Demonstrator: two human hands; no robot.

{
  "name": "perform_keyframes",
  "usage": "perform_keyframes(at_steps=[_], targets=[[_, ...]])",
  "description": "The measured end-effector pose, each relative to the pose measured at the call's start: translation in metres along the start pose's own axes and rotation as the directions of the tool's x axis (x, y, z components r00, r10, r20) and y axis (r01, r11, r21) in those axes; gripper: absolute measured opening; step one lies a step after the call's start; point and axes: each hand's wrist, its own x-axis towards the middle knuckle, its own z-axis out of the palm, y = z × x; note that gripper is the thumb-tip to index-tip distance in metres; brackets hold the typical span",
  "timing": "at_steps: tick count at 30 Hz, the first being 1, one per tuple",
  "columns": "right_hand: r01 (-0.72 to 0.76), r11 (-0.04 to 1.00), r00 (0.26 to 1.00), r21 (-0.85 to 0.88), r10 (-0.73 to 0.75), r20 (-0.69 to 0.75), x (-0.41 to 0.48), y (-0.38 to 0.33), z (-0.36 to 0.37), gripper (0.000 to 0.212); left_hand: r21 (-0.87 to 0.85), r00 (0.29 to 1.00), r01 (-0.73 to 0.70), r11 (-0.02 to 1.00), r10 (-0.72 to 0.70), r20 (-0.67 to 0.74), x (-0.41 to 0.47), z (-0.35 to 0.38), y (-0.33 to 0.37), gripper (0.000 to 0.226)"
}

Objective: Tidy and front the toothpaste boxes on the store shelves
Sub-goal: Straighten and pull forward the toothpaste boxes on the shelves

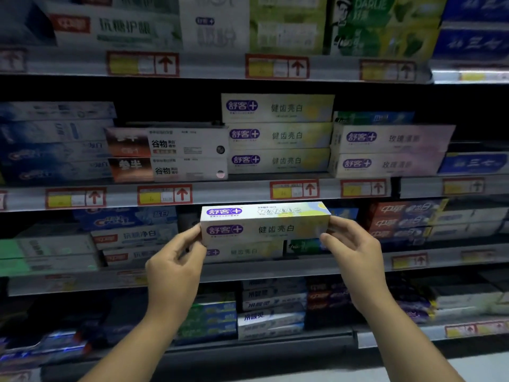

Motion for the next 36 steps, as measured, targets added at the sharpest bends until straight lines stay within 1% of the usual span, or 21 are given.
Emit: perform_keyframes(at_steps=[3, 6, 10, 14, 17, 20, 23, 27, 32, 36], targets=[[0.020, 0.996, 0.998, 0.082, -0.016, -0.057, 0.005, -0.010, -0.006, 0.030, -0.068, 0.998, -0.054, 0.996, 0.056, 0.033, -0.002, 0.010, 0.016, 0.037], [0.075, 0.990, 0.991, 0.120, -0.060, -0.119, 0.017, -0.023, -0.011, 0.030, -0.141, 0.990, -0.119, 0.983, 0.129, 0.059, 0.006, 0.024, 0.038, 0.040], [0.113, 0.986, 0.985, 0.123, -0.095, -0.142, 0.042, -0.043, -0.014, 0.031, -0.128, 0.979, -0.193, 0.973, 0.199, 0.038, 0.032, 0.040, 0.056, 0.038], [0.129, 0.988, 0.985, 0.082, -0.118, -0.124, 0.067, -0.057, -0.012, 0.031, -0.147, 0.983, -0.181, 0.973, 0.182, -0.005, 0.050, 0.056, 0.058, 0.035], [0.145, 0.987, 0.984, 0.063, -0.138, -0.115, 0.075, -0.055, -0.011, 0.032, -0.148, 0.986, -0.167, 0.975, 0.165, -0.024, 0.052, 0.064, 0.052, 0.034], [0.166, 0.982, 0.978, 0.088, -0.153, -0.144, 0.075, -0.047, -0.007, 0.040, -0.138, 0.991, -0.134, 0.981, 0.131, -0.029, 0.054, 0.069, 0.045, 0.035], [0.163, 0.980, 0.976, 0.116, -0.142, -0.164, 0.075, -0.043, -0.003, 0.044, -0.136, 0.991, -0.134, 0.982, 0.132, -0.023, 0.057, 0.072, 0.043, 0.035], [0.158, 0.977, 0.977, 0.141, -0.135, -0.165, 0.080, -0.041, -0.002, 0.045, -0.170, 0.989, -0.147, 0.974, 0.147, -0.016, 0.058, 0.072, 0.041, 0.036], [0.171, 0.969, 0.975, 0.177, -0.140, -0.173, 0.086, -0.040, -0.006, 0.045, -0.202, 0.984, -0.165, 0.965, 0.175, 0.034, 0.061, 0.074, 0.044, 0.038], [0.184, 0.959, 0.973, 0.214, -0.147, -0.176, 0.085, -0.041, -0.006, 0.045, -0.216, 0.986, -0.152, 0.965, 0.164, 0.040, 0.063, 0.074, 0.043, 0.035]])
